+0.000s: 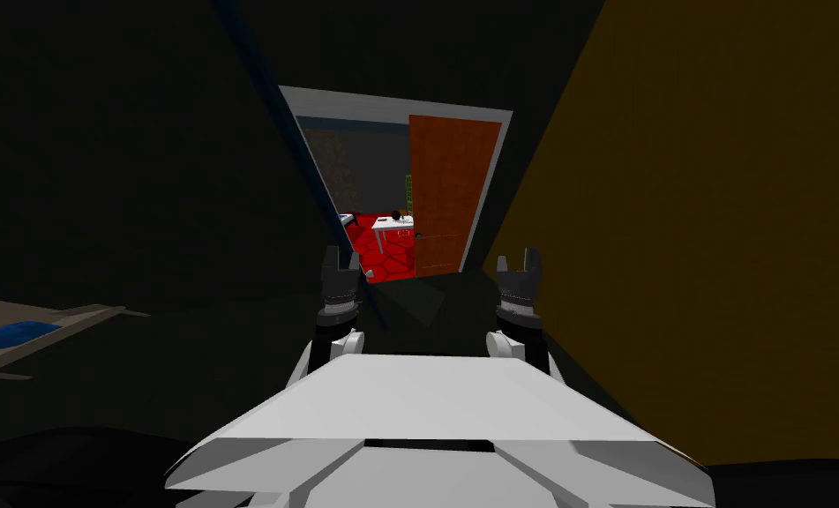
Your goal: Pull the door open
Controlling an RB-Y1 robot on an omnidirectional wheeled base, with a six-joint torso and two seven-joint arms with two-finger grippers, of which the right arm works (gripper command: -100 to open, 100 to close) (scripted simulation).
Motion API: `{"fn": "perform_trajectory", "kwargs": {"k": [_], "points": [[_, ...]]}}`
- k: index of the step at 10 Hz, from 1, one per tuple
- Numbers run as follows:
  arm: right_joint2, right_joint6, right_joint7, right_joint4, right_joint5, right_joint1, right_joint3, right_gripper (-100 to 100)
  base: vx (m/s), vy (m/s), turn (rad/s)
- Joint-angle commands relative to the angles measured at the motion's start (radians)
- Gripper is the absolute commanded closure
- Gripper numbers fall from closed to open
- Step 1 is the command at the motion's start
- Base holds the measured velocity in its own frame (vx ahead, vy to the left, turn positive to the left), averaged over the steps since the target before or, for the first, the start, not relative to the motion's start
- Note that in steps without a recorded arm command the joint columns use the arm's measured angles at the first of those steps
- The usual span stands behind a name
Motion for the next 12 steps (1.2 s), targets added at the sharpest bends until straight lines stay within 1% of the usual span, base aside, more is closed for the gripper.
{"fn": "perform_trajectory", "kwargs": {"k": [1,4,8,9,11,12], "points": [[-0.019,-0.006,0.03,0.029,0.013,-0.005,0.003,-100,0.112,-0.033,-0.063],[-0.042,-0.015,0.075,0.07,0.031,-0.012,0.008,-100,0.177,-0.036,-0.022],[-0.069,-0.03,0.148,0.137,0.061,-0.023,0.017,-100,0.177,0.009,-0.003],[-0.072,-0.033,0.158,0.147,0.066,-0.024,0.018,-100,0.144,0.0,0.013],[-0.085,-0.042,0.202,0.186,0.084,-0.031,0.023,-100,0.164,0.0,0.019],[-0.088,-0.045,0.215,0.198,0.089,-0.033,0.024,-100,0.152,0.01,0.026]]}}
